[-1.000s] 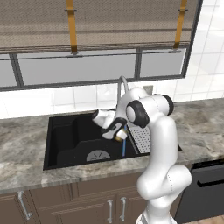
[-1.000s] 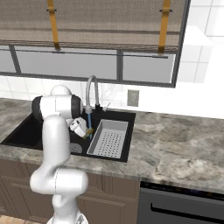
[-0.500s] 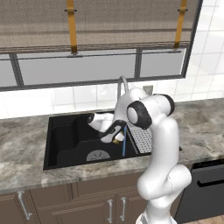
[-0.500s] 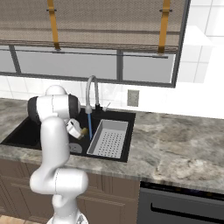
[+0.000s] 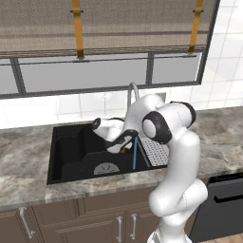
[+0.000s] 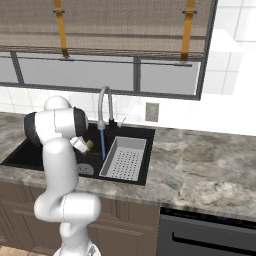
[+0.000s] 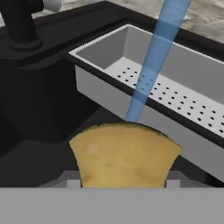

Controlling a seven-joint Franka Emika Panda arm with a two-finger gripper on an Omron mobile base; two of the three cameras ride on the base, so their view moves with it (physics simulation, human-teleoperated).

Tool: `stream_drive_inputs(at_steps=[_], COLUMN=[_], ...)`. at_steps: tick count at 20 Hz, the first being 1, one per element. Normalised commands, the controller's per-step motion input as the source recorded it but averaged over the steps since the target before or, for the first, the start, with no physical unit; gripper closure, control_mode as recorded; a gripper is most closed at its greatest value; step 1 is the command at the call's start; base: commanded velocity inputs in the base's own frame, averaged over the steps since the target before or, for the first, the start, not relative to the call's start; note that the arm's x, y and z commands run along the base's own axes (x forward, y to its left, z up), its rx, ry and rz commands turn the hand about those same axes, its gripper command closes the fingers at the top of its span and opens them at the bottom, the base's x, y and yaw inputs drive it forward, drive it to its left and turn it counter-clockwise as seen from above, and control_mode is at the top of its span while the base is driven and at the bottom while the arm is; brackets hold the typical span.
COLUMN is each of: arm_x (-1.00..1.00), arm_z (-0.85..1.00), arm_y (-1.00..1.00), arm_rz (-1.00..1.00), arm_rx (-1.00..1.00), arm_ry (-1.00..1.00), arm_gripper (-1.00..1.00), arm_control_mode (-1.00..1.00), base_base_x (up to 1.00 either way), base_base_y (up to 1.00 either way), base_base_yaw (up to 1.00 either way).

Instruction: Soak the sponge with water for a few seconds and then drop it inside the sink.

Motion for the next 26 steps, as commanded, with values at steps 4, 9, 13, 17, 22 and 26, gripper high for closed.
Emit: stream_drive_inputs(at_steps=[4, 9, 13, 17, 22, 26], arm_x=[-0.01, 0.00, 0.00, 0.00, 0.00, 0.08], arm_z=[0.20, 0.09, 0.00, 0.00, 0.00, 0.00], arm_y=[0.31, 0.32, 0.28, 0.27, 0.27, 0.24], arm_rz=[0.22, 0.33, 0.38, 0.36, 0.32, 0.28], arm_rx=[0.02, 0.04, 0.07, 0.11, 0.19, 0.24], arm_ry=[0.17, 0.20, 0.12, 0.04, 0.00, 0.00], arm_gripper=[1.00, 1.00, 1.00, 1.00, 1.00, 1.00], arm_control_mode=[-1.00, -1.00, -1.00, -1.00, -1.00, -1.00], base_base_x=[0.00, 0.00, 0.00, 0.00, 0.00, 0.00], base_base_y=[0.00, 0.00, 0.00, 0.00, 0.00, 0.00], base_base_yaw=[0.00, 0.00, 0.00, 0.00, 0.00, 0.00])
